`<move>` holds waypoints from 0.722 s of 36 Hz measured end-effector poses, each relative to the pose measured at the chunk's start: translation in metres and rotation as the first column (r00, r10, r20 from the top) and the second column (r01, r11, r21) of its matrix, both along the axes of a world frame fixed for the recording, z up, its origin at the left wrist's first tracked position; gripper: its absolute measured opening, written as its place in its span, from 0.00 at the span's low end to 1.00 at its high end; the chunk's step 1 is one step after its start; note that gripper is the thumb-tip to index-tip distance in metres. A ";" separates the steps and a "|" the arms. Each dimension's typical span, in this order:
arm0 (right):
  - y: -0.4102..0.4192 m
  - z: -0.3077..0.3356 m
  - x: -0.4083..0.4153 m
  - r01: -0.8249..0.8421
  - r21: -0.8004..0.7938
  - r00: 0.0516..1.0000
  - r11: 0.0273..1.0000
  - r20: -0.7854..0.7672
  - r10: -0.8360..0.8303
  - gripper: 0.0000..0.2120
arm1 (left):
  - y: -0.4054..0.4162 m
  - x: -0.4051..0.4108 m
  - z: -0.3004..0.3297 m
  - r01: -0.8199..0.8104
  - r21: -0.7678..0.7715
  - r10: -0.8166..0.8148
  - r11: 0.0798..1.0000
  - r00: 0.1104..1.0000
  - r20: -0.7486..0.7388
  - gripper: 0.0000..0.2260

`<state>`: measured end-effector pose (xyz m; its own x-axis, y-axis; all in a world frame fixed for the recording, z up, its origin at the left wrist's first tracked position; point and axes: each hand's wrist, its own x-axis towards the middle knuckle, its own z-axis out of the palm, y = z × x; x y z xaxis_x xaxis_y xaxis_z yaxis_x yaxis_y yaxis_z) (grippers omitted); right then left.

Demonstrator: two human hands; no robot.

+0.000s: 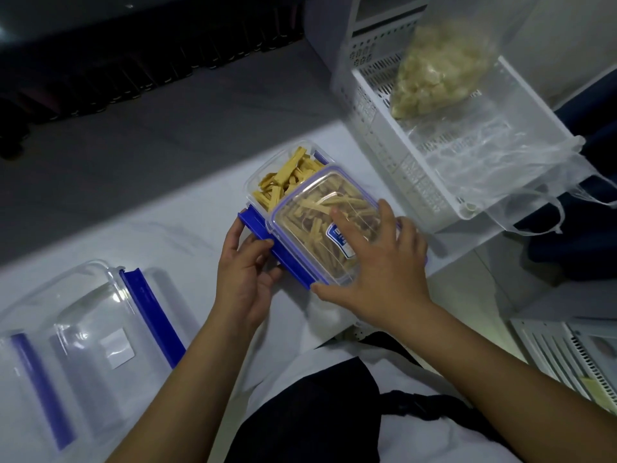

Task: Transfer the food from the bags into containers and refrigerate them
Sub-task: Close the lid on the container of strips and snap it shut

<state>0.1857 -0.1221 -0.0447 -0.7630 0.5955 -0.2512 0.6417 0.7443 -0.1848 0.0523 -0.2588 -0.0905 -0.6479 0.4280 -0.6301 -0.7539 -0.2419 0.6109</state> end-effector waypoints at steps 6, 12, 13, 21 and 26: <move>0.007 -0.003 -0.038 0.014 -0.003 1.000 1.000 -0.024 -0.014 0.52 | -0.001 -0.001 -0.002 0.029 0.031 -0.028 0.999 0.999 -0.028 0.26; 0.008 -0.009 -0.056 -0.004 0.011 0.999 1.000 -0.047 0.005 0.52 | -0.001 0.000 -0.003 0.040 0.021 -0.039 0.999 0.998 -0.039 0.25; 0.009 -0.010 -0.060 -0.011 0.014 0.999 1.000 -0.040 0.012 0.52 | -0.001 0.000 -0.003 0.044 0.023 -0.043 0.999 0.998 -0.042 0.25; 0.008 -0.011 -0.073 -0.023 0.008 1.000 1.000 0.018 0.023 0.52 | -0.001 -0.009 -0.004 0.059 0.011 -0.058 0.998 0.997 -0.050 0.25; 0.000 0.001 -0.054 -0.020 -0.006 0.998 1.000 0.053 0.020 0.46 | -0.007 -0.010 0.000 0.128 -0.071 -0.136 0.989 0.983 -0.126 0.23</move>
<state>0.1312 -0.1225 -0.0437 -0.7605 0.5785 -0.2951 0.6356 0.7562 -0.1554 0.0427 -0.2657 -0.0902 -0.6665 0.4777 -0.5723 -0.6897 -0.1039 0.7166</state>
